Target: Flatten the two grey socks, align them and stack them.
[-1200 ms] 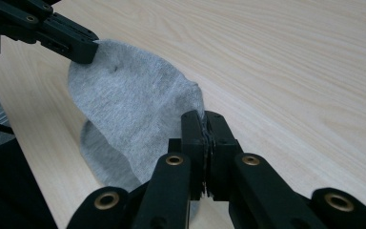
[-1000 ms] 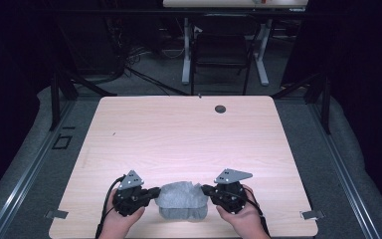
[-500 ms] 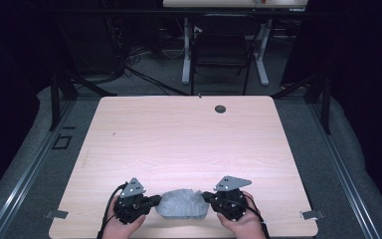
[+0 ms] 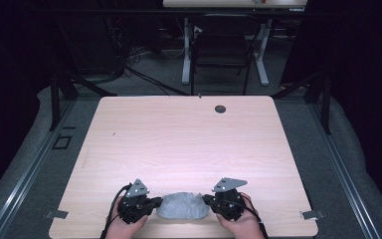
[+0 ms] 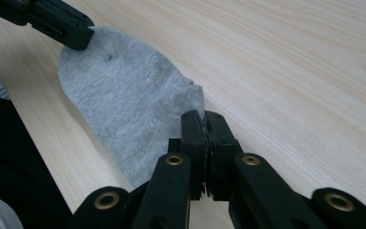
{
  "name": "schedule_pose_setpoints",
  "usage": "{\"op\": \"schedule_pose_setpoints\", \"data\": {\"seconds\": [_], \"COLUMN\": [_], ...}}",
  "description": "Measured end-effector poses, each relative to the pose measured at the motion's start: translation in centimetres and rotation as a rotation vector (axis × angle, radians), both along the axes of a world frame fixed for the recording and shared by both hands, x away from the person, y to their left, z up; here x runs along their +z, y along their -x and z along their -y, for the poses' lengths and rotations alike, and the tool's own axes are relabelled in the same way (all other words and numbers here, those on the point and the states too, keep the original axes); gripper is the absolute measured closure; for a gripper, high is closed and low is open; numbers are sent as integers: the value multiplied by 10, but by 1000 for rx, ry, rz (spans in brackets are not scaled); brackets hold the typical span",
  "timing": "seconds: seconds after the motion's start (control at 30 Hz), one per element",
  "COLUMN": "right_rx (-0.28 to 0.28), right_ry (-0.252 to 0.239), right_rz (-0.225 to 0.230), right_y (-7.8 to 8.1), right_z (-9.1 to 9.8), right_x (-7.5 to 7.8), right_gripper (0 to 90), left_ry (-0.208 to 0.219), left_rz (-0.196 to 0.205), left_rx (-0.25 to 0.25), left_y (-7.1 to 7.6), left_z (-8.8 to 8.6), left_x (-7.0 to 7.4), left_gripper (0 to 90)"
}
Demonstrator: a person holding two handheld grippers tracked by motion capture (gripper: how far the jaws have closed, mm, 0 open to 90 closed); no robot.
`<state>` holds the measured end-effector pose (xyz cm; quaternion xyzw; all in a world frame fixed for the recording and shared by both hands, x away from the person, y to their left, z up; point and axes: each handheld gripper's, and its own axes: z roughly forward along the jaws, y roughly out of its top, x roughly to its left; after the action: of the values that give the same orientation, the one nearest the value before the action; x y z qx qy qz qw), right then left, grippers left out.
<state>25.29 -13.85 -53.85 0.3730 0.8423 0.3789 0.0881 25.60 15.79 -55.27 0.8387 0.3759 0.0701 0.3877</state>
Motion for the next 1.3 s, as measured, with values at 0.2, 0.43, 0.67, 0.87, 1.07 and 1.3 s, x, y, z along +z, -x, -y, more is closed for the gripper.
{"op": "schedule_pose_setpoints", "data": {"seconds": [0.2, 0.43, 0.67, 0.87, 1.07, 1.3], "right_rx": [1, -12, -16, -32, -38, 42], "right_ry": [23, 24, 54, 44, 3, 9], "right_rz": [-2, -12, -31, -22, 48, 54], "right_y": [-3, -6, -9, -8, -2, 7], "right_z": [-2, 1, 1, 2, 6, -9], "right_x": [-7, -12, -19, -19, -5, -7], "right_gripper": [874, 872, 862, 727, 696, 638], "left_ry": [-2, 1, -2, 5, 47, 35], "left_rz": [-14, -10, -28, 0, 58, 60], "left_rx": [-2, -5, -6, 4, -6, -67], "left_y": [-4, -7, -10, -9, -4, 3], "left_z": [0, 5, 6, 4, 3, 15], "left_x": [-6, -8, -15, -12, 2, -2], "left_gripper": [878, 877, 864, 731, 651, 570]}}
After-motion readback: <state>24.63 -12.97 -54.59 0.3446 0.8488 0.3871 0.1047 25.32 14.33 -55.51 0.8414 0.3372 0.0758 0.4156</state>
